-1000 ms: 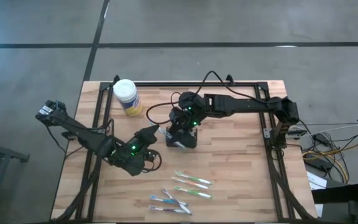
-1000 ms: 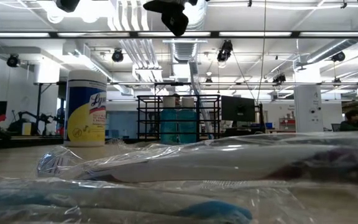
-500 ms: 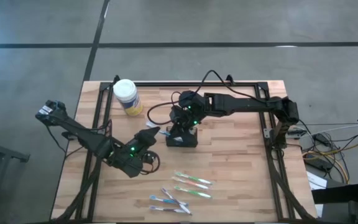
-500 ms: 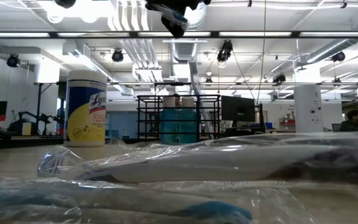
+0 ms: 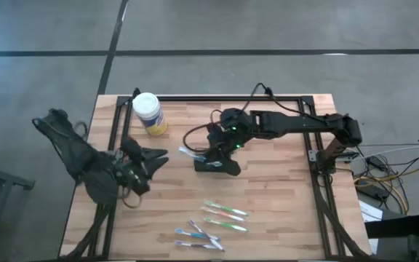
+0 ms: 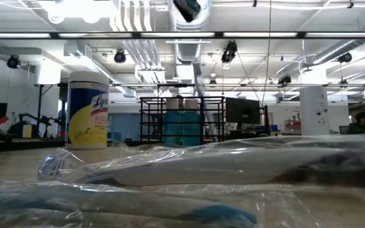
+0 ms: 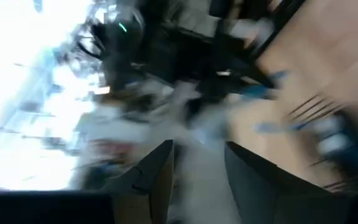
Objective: Pick & Place toothbrushing station
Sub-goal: Put the top blue toothbrush into the wire organizer
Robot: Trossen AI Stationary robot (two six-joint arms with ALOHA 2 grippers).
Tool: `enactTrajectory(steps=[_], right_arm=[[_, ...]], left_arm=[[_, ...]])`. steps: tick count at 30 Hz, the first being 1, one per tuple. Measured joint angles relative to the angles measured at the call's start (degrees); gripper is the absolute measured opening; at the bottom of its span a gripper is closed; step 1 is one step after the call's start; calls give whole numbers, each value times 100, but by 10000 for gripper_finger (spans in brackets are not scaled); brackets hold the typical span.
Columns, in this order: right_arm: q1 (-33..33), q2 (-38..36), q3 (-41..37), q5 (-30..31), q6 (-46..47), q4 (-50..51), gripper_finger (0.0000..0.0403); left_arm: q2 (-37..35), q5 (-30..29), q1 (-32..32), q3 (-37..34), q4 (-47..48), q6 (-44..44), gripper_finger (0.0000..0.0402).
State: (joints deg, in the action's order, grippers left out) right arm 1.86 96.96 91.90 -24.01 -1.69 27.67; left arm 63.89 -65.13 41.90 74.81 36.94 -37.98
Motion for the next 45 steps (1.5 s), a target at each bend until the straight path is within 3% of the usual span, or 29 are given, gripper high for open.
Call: enactTrajectory(steps=[4, 6, 9, 16, 21, 25, 30, 36, 40, 45], right_arm=[[-98, -491, -521, 307, -45, -376, 21], [-154, -742, -859, 469, -104, -624, 21], [-216, -1199, -1514, 646, -156, -1283, 21], [-212, -2103, -3188, 920, -2, -3076, 21], [-257, -2473, -3802, 1296, -98, -3443, 21], [-378, -2522, -4079, 1712, -429, -3776, 24], [-501, -2387, -4271, 2290, -739, -4290, 25], [-505, -2147, -4149, 2579, -792, -4376, 27], [-583, -1840, -3880, 2889, -1034, -4337, 27], [-697, -1457, -3421, 3103, -1261, -4332, 27]], left_arm=[[-767, 2067, -132, -230, 288, 1920, 150], [-1104, 2735, -278, -584, -3, 2475, 147], [-1589, 2901, -342, -1430, -830, 2760, 138], [-2914, 2884, -658, -3922, -3951, 2413, 93], [-3822, 3385, -1196, -4996, -4450, 2598, 39], [-4197, 3955, -1625, -5411, -4651, 2866, 6], [-4163, 4656, -2077, -5592, -4702, 3157, 7], [-3586, 4661, -2291, -5576, -5621, 3294, 10], [-3069, 4558, -2422, -5564, -6314, 3292, 44], [-2567, 4604, -2563, -5240, -6373, 3256, 106]])
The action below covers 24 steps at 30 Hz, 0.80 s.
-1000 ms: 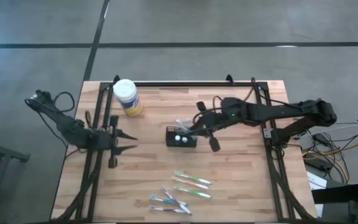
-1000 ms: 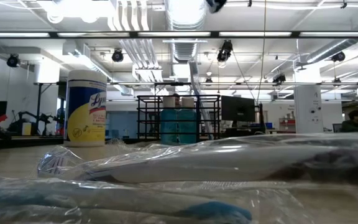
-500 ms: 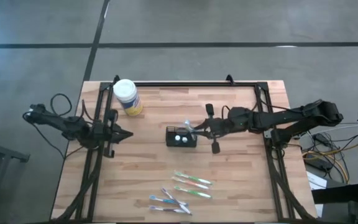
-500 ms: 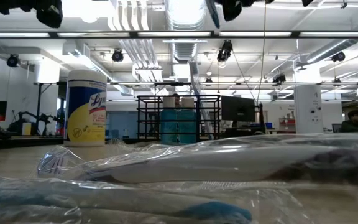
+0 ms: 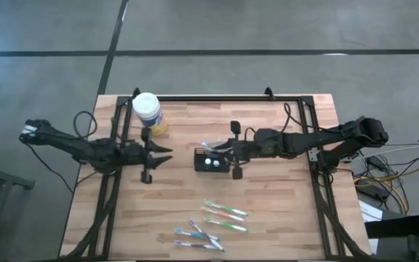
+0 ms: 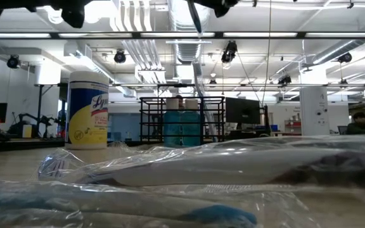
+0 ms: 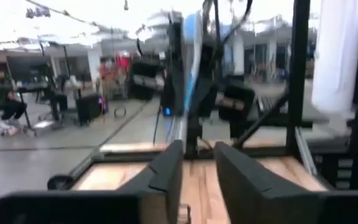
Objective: Pick & Place toothbrushing station
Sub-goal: Put the top blue toothbrush into the wire organizer
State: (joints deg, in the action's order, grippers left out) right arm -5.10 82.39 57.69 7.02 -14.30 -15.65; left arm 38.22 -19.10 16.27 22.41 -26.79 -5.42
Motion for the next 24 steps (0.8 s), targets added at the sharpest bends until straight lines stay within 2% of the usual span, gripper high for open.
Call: enactTrajectory(steps=[5, 9, 17, 24], right_arm=[[-94, 340, 409, 74, -250, 69, 28], [-107, 510, 688, 72, -325, 98, 28], [-105, 779, 1154, 75, -378, 342, 28], [-133, 874, 1228, 75, -416, 406, 28]], left_arm=[[561, 18, -8, 500, -32, -190, 162], [1010, 42, -8, 871, 11, -549, 186], [1766, 18, -81, 1549, -29, -809, 193], [2095, 33, -177, 1944, -30, -959, 193]])
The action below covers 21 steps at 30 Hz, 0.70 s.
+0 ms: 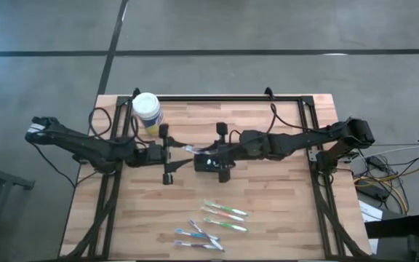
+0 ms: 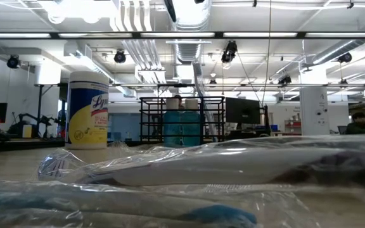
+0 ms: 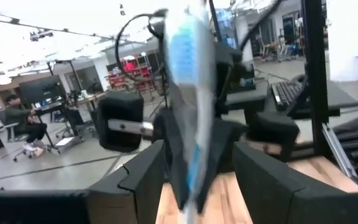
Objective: Pick & Place toothbrushing station
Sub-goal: Put the top blue toothbrush into the wire organizer
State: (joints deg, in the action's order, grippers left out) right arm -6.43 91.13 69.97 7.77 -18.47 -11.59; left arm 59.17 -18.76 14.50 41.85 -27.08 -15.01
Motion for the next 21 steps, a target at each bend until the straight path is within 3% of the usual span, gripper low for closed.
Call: enactTrajectory(steps=[13, 21], right_arm=[[2, -26, 0, -4, -108, -91, 28], [6, -26, 0, -2, -87, -76, 28]], left_arm=[[367, 808, -490, 196, -12, 315, 187], [331, 1094, -577, 240, -158, 269, 98]])
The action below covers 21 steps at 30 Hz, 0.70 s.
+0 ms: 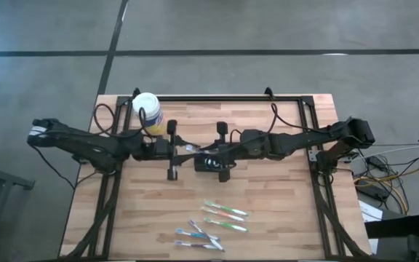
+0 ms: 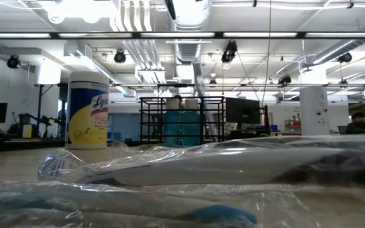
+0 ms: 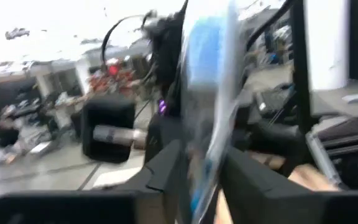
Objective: Pick & Place toothbrushing station
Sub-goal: Put the top blue toothbrush into the wire organizer
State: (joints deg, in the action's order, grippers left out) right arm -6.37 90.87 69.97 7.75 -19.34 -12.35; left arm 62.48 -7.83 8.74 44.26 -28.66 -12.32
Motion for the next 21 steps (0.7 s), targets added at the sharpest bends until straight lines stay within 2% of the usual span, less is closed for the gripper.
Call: enactTrajectory(steps=[5, 13, 16, 21], right_arm=[[-2, -2, -4, -2, 3, 50, 28], [-5, 0, -13, -7, 121, 55, 32], [-13, -12, 36, -9, 451, 74, 57], [0, -246, 96, -9, 614, 237, 128]], left_arm=[[79, 128, -3, 10, -43, -209, 22], [161, 90, -3, 19, -43, -388, 21], [-19, 122, -5, 9, 120, -433, 21], [-519, 128, -5, -5, 594, -434, 21]])
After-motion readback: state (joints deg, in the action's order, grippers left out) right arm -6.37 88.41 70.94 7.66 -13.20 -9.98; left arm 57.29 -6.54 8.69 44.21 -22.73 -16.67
